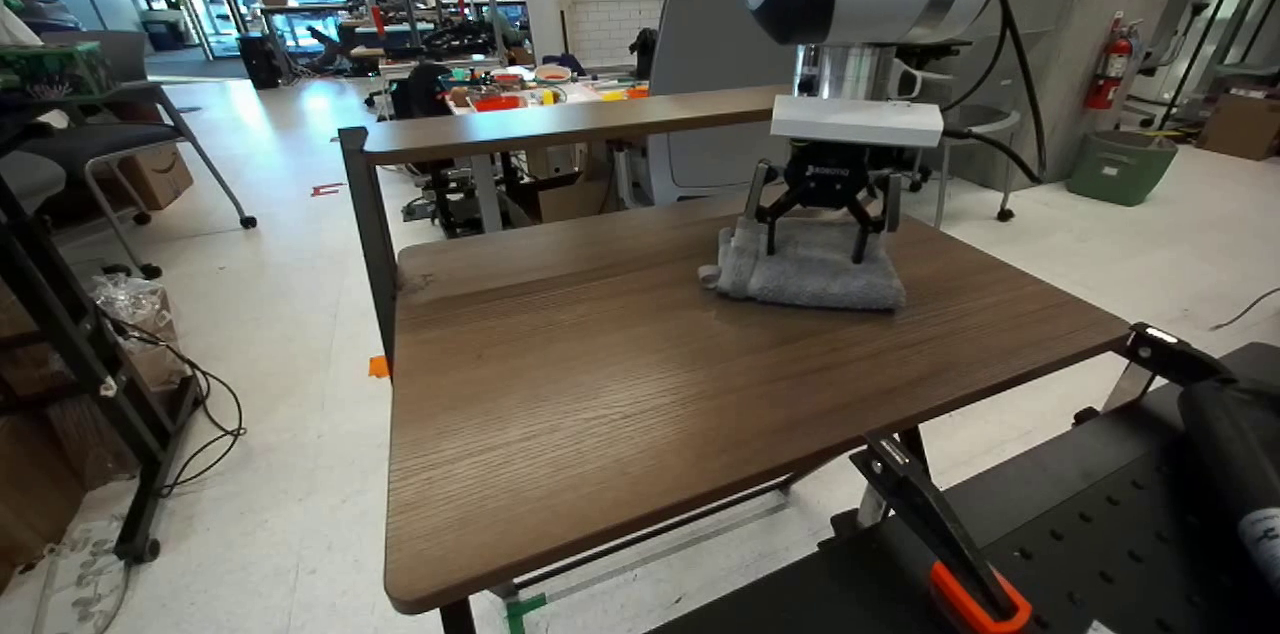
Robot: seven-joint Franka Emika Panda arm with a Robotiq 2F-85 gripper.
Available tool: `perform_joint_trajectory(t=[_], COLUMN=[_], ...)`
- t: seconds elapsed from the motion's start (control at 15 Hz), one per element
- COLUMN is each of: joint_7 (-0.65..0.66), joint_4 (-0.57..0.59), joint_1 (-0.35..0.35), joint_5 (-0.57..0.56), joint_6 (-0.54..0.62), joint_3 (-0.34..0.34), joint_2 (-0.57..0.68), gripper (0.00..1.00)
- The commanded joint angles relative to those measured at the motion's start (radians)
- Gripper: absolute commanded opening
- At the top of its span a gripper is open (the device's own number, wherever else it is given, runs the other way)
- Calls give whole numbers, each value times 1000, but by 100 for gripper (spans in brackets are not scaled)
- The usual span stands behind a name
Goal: Move the towel to the left
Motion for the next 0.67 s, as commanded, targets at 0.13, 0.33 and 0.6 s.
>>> perform_joint_trajectory(t=[0.13,0.33,0.6], joint_7=[25,19,14], joint_4=[46,51,45], joint_1=[29,32,30], joint_5=[-26,-25,-21], joint_6=[11,7,9], joint_3=[26,40,54], joint_2=[57,57,38], gripper=[100,100,100])
